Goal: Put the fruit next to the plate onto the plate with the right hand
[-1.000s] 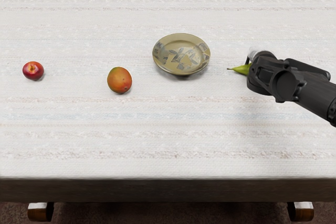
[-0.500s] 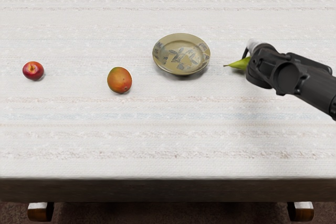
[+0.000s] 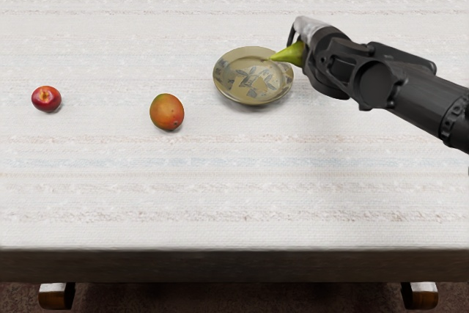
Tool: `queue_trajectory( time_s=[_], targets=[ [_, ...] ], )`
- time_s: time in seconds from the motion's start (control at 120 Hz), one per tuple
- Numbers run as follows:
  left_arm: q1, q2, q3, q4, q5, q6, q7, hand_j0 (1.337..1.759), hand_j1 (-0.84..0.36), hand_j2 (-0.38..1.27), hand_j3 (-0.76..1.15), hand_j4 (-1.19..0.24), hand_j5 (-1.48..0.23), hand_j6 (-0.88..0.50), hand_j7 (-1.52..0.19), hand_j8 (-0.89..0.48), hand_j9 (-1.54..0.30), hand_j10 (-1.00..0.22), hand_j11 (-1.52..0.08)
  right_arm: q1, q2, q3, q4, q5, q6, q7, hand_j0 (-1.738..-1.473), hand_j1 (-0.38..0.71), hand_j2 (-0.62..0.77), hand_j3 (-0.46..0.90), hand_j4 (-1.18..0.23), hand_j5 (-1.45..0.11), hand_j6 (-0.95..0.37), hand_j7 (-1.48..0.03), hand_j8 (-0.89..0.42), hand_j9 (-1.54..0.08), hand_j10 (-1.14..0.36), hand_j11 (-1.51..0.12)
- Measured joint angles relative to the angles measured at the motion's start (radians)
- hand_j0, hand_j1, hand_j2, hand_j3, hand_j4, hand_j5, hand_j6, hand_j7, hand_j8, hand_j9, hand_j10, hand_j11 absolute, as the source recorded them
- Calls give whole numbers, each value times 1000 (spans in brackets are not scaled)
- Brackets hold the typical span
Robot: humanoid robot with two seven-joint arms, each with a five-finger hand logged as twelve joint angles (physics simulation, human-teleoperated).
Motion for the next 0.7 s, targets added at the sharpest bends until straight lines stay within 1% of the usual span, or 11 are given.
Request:
queue_trajectory(
  time_s=[0.008, 0.017, 0.025, 0.033, 0.058, 0.2, 0.308, 0.417, 0.567, 0.633, 0.7],
  targets=[
    [0, 0, 0, 0, 0, 0, 0, 1658, 321, 5, 0, -24, -31, -24, -30, -24, -30, -24, -30, 1, 2, 0, 0, 1, -1, 3, -1650, 332, 426, 0, -489, -1128, -323, -1076, -319, -1104, -615, -1121],
    [0, 0, 0, 0, 0, 0, 0, 1658, 321, 5, 0, -24, -31, -24, -30, -24, -30, -24, -30, 2, 4, 0, 0, 1, -1, 7, -1650, 329, 422, -1, -457, -1128, -332, -1076, -321, -1102, -614, -1118],
    [0, 0, 0, 0, 0, 0, 0, 1658, 321, 5, 0, -24, -31, -24, -30, -24, -30, -24, -30, 3, 5, 0, 0, 1, -1, 10, -1650, 326, 420, -1, -471, -1130, -334, -1076, -321, -1100, -614, -1117],
    [0, 0, 0, 0, 0, 0, 0, 1658, 321, 5, 0, -24, -31, -24, -30, -24, -30, -24, -30, 3, 7, 0, 0, 2, -1, 13, -1650, 325, 422, -1, -450, -1129, -336, -1076, -325, -1098, -619, -1114],
    [0, 0, 0, 0, 0, 0, 0, 1658, 321, 5, 0, -24, -31, -24, -30, -24, -30, -24, -30, 5, 11, 0, 0, 2, -4, 23, -1650, 325, 428, 0, -471, -1135, -340, -1076, -326, -1096, -625, -1111],
    [0, 0, 0, 0, 0, 0, 0, 1658, 321, 5, 0, -24, -30, -24, -30, -24, -30, -24, -30, -1, 22, 1, -4, 23, -52, 67, -1649, 325, 444, -1, -472, -1139, -350, -1076, -348, -1094, -632, -1096],
    [1, 0, 0, 0, 0, 0, 0, 1658, 321, 5, 0, -24, -31, -24, -30, -24, -30, -24, -30, -20, 24, 2, -19, 36, -112, 84, -1649, 321, 439, -1, -479, -1133, -353, -1076, -347, -1099, -637, -1090],
    [0, 0, 0, 0, 0, 0, 0, 1658, 321, 5, 0, -24, -31, -24, -30, -24, -30, -24, -30, -31, 25, 1, -26, 40, -135, 104, -1648, 322, 444, -1, -483, -1125, -355, -1075, -348, -1098, -641, -1084],
    [0, 0, 0, 0, 0, 0, 0, 1658, 321, 5, 0, -24, -31, -24, -30, -24, -30, -24, -30, -38, 26, -10, -29, 42, -120, 208, -1648, 332, 460, 0, -479, -1121, -352, -1069, -345, -1094, -640, -1079],
    [0, 0, 0, 0, 0, 0, 0, 1658, 321, 5, 0, -24, -31, -24, -30, -24, -30, -24, -30, -44, 26, -11, -29, 42, -115, 239, -1648, 327, 450, 0, -482, -1117, -354, -1067, -348, -1092, -642, -1077],
    [0, 0, 0, 0, 0, 0, 0, 1658, 321, 5, 0, -24, -31, -24, -30, -24, -30, -24, -30, -51, 26, -12, -28, 42, -111, 258, -1648, 328, 454, 0, -484, -1115, -356, -1064, -347, -1090, -642, -1074]
  ],
)
